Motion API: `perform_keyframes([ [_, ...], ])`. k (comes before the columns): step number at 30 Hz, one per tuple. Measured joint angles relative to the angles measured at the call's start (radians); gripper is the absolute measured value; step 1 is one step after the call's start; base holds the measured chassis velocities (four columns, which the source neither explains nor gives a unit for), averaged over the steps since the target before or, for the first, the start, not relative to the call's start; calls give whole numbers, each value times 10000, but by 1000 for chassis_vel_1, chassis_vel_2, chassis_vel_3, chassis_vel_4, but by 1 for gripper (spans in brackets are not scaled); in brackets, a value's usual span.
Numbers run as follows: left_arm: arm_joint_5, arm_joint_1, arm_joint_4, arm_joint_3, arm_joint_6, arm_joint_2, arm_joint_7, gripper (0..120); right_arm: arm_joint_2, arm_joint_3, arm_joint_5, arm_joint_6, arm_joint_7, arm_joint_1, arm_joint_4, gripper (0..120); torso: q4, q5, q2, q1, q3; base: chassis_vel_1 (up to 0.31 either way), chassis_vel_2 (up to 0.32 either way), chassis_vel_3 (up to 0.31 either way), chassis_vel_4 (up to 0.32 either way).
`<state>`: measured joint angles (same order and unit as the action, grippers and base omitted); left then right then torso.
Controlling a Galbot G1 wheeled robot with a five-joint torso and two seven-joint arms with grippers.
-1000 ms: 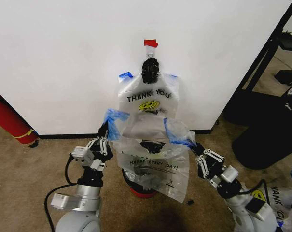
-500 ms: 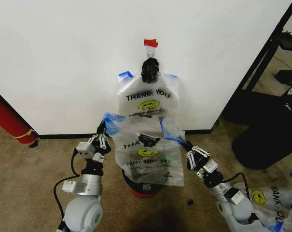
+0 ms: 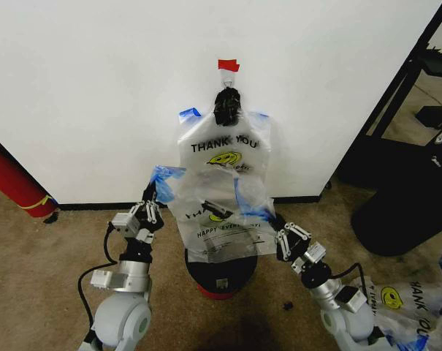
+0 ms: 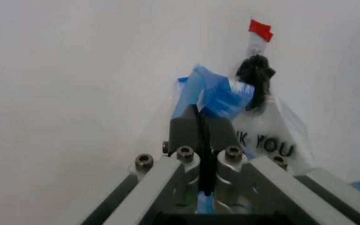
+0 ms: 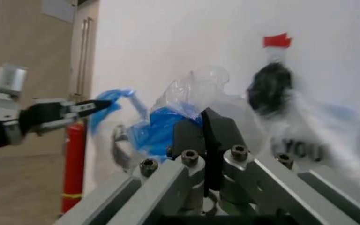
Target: Pick up the garbage bag from the wall and place it over the trash bin.
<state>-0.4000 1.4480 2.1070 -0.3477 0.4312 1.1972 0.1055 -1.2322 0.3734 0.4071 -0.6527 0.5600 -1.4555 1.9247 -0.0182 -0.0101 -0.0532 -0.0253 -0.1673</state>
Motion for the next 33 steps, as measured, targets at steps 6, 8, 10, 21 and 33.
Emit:
perform_keyframes([
  [6,817,489,-120,-103,507,-181,-103,0,-342,-465,-384,-23,423,-279,-43,0,1,-1,0,1,0,0,0,0,0],
  [8,1206,701,-165,-126,688,-255,-142,0,-527,-614,-600,-80,470,-285,-268,0,2,-1,0,1,0,0,0,0,0],
  [10,1373,822,-169,-119,772,-316,-172,0,-611,-662,-732,-140,478,-273,-445,0,1,-1,0,1,0,0,0,0,0],
  [21,2228,1862,-230,634,911,-1619,183,0,298,71,-1049,-396,307,-482,-1211,0,3,1,0,1,-1,0,0,0,0],
  [33,4222,2614,423,883,511,-2940,960,0,2254,1047,-779,-622,508,-2477,60,0,0,0,-1,1,1,0,0,0,0],
])
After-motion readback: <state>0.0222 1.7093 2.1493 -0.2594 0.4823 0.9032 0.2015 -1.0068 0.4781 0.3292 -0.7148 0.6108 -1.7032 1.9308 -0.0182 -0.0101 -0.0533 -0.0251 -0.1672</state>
